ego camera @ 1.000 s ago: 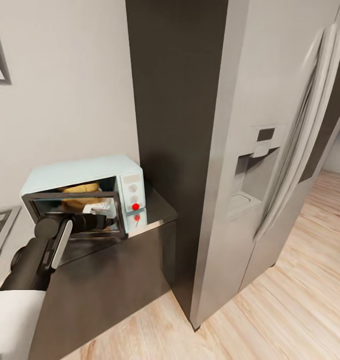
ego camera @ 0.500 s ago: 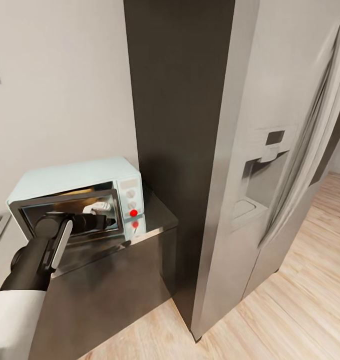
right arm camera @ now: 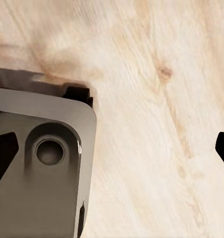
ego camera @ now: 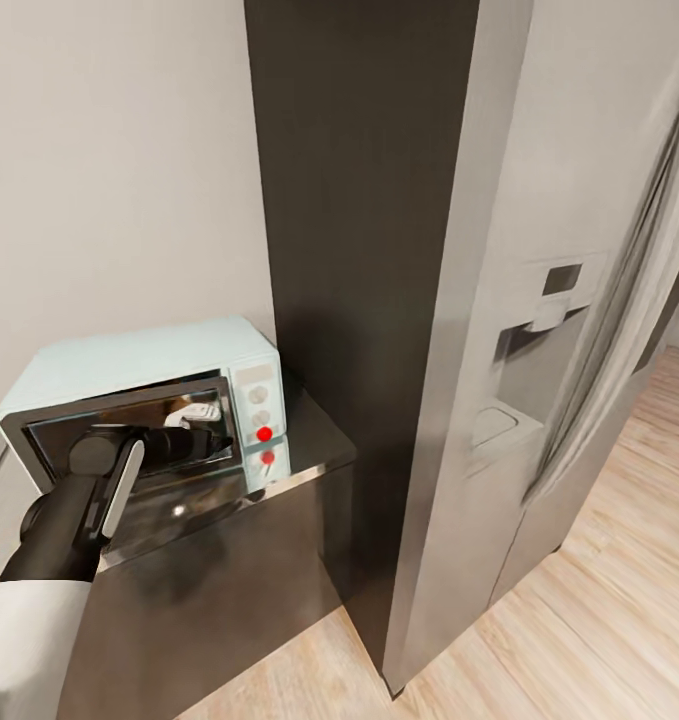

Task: In the kitchen, take the popcorn bag from the countertop, put it into the microwave, and heat it until the popcorn is cooked so the cooked popcorn ends up inside the bag.

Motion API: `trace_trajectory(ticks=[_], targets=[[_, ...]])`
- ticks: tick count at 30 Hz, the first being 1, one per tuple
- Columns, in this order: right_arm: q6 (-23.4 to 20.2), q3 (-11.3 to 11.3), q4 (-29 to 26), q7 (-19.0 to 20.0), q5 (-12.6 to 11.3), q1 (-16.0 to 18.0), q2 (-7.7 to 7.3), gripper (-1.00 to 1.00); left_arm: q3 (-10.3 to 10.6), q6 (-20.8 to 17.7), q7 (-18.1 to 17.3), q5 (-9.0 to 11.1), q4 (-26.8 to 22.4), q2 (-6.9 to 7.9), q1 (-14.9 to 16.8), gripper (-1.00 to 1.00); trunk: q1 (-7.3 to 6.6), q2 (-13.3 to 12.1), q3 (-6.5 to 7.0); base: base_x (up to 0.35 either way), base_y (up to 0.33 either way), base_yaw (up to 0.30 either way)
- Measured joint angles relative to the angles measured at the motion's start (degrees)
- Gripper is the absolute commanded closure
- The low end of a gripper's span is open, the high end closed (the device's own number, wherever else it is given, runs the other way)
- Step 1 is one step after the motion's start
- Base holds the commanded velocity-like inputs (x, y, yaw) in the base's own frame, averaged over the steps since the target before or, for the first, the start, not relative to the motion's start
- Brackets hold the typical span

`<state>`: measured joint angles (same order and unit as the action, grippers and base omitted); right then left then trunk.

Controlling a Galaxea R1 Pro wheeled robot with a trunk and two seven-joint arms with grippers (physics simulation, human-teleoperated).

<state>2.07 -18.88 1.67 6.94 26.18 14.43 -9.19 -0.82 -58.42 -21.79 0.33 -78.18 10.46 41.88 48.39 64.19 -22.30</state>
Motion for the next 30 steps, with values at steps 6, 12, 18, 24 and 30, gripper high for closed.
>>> trace_trajectory(ticks=[6, 12, 18, 24, 30], targets=[[0.00, 0.02, 0.00, -0.01, 0.00, 0.01, 0.00, -1.00, 0.00, 0.00, -0.03, 0.03, 0.00, 0.00, 0.00, -1.00, 0.00, 0.00, 0.00, 0.124, 0.000, 0.000], [0.00, 0.03, 0.00, -0.01, 0.00, 0.02, 0.00, -1.00, 0.00, -0.01, -0.04, 0.05, 0.00, 0.00, 0.00, -1.00, 0.00, 0.00, 0.00, 0.123, 0.000, 0.000], [0.00, 0.03, 0.00, 0.00, 0.00, 0.01, 0.00, -1.00, 0.05, -0.32, -0.41, 0.83, 0.04, 0.07, 0.01, -1.00, -0.01, 0.02, 0.00, 0.094, 0.000, 0.000], [0.00, 0.03, 0.00, 0.00, 0.00, 0.01, 0.00, -1.00, 0.05, -1.01, -0.45, 1.22, -0.03, 0.07, 0.00, -1.00, 0.00, 0.01, 0.00, 0.013, 0.000, 0.000], [0.00, 0.03, 0.00, 0.02, 0.00, 0.00, -0.04, -1.00, 0.07, -0.36, -0.03, 0.15, -0.15, 0.00, 0.01, -1.00, 0.04, -0.01, 0.00, -0.209, 0.000, 0.000]])
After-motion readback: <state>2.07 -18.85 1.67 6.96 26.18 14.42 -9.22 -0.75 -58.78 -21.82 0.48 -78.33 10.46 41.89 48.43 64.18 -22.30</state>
